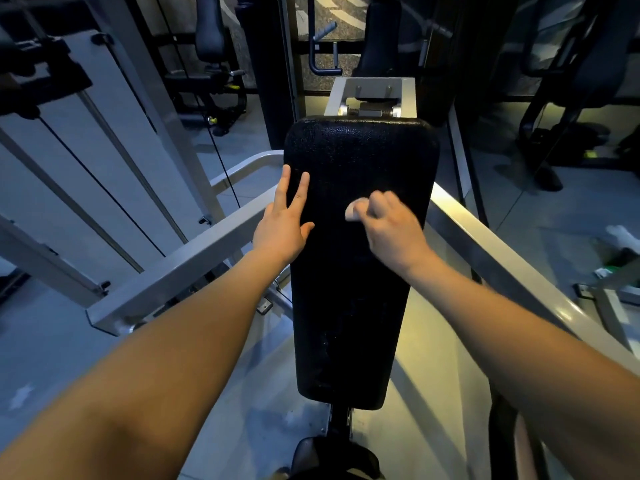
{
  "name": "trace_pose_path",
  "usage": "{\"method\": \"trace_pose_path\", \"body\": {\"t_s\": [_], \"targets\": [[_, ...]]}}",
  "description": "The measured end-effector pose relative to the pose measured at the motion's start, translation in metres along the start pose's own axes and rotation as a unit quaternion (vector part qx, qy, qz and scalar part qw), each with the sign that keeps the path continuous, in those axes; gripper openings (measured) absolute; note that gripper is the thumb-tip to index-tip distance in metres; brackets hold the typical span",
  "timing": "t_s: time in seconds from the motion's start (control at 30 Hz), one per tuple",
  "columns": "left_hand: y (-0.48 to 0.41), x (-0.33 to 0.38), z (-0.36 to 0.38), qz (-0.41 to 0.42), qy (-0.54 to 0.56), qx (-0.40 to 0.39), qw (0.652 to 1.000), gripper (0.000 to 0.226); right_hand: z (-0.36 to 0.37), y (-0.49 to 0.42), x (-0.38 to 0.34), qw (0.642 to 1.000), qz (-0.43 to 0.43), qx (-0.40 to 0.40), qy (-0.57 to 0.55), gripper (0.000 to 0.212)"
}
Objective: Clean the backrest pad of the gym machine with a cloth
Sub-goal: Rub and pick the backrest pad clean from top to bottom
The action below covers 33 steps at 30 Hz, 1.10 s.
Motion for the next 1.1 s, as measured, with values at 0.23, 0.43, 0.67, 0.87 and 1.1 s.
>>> {"method": "trace_pose_path", "body": {"t_s": [0.23, 0.43, 0.67, 0.87, 1.1], "targets": [[0.001, 0.007, 0.001, -0.018, -0.015, -0.001, 1.0, 0.101, 0.009, 0.05, -0.015, 0.99, -0.083, -0.111, -0.04, 0.014], [0.01, 0.016, 0.012, -0.043, -0.012, 0.006, 0.999, 0.101, -0.017, 0.013, 0.014, 0.999, 0.046, -0.017, 0.021, 0.024], [0.013, 0.032, 0.017, 0.033, -0.051, -0.012, 0.998, 0.102, -0.001, 0.065, 0.0, 0.986, -0.034, -0.16, -0.037, 0.017], [0.014, 0.037, 0.017, 0.022, -0.054, -0.014, 0.998, 0.101, -0.026, 0.019, 0.036, 0.997, 0.076, 0.004, -0.012, 0.025], [0.004, 0.068, -0.001, 0.057, 0.01, 0.095, 0.994, 0.066, -0.012, 0.081, 0.017, 0.992, -0.009, -0.112, -0.056, 0.027]]}}
Point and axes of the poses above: each hand's wrist, its own y-axis away from the middle knuckle, its own z-axis out of the palm, x = y × z, the point moved 2 cm from there along -y, towards the middle knuckle, and after that the axes turned 1 degree about y, right-handed, at the moved point
